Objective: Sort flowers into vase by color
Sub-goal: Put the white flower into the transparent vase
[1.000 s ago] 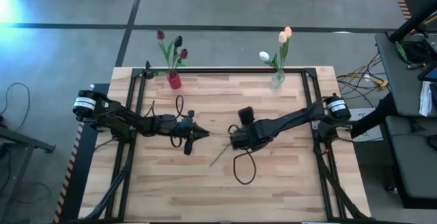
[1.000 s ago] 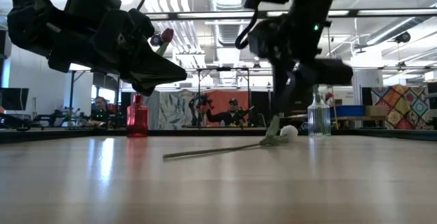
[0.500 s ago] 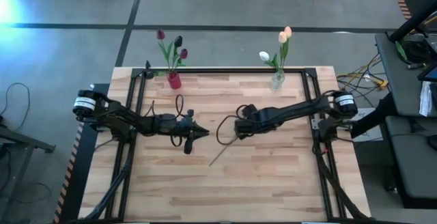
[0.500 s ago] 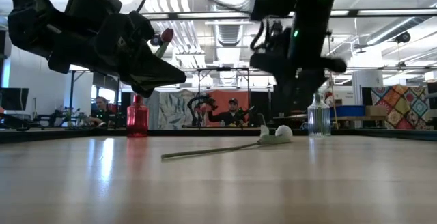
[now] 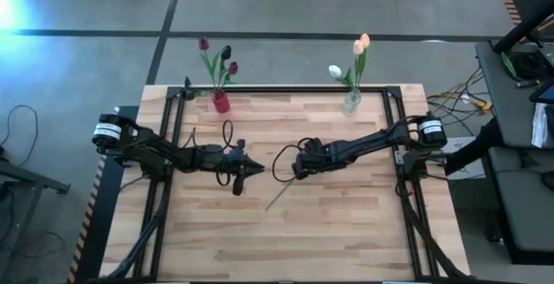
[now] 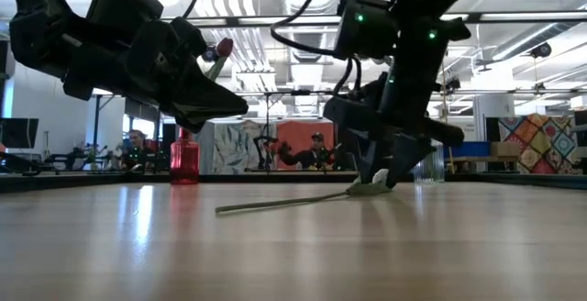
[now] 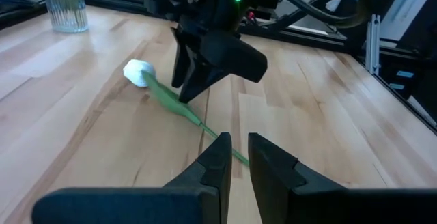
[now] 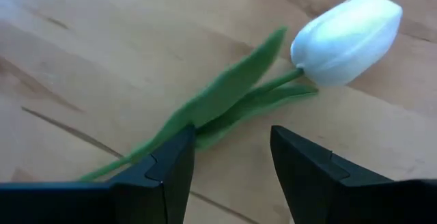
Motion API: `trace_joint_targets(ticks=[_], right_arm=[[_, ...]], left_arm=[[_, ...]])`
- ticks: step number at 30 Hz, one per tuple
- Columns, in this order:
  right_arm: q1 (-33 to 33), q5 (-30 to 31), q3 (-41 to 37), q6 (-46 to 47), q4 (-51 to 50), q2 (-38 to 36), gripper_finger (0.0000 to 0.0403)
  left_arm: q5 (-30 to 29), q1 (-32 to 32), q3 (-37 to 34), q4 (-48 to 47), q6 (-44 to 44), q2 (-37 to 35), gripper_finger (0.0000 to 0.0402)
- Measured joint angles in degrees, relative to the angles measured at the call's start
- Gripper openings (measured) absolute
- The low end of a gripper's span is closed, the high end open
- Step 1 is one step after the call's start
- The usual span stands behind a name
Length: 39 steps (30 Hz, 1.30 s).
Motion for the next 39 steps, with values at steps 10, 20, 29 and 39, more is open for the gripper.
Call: trace_joint_targets(ticks=[10, 20, 29, 39], right_arm=[[-4.64, -0.11, -2.97, -3.41, 11.15, -0.01, 0.0183], [-13.15, 0.96, -3.15, -16.29, 13.09, 0.07, 0.0151], [-19.52, -1.97, -2.96, -22.19, 16.2, 3.54, 0.0048], [-18.96, -2.24, -1.56, -32.81, 17.0, -0.76, 0.001]], left_arm=[[0.05, 0.0, 0.0, -0.02, 0.01, -0.02, 0.0035], [0.08, 0.07, 0.0, -0.04, 0.14, -0.02, 0.0035], [0.09, 0.07, 0.0, -0.04, 0.08, -0.02, 0.0035], [0.08, 0.3, 0.02, 0.17, 0.18, -0.02, 0.0035]])
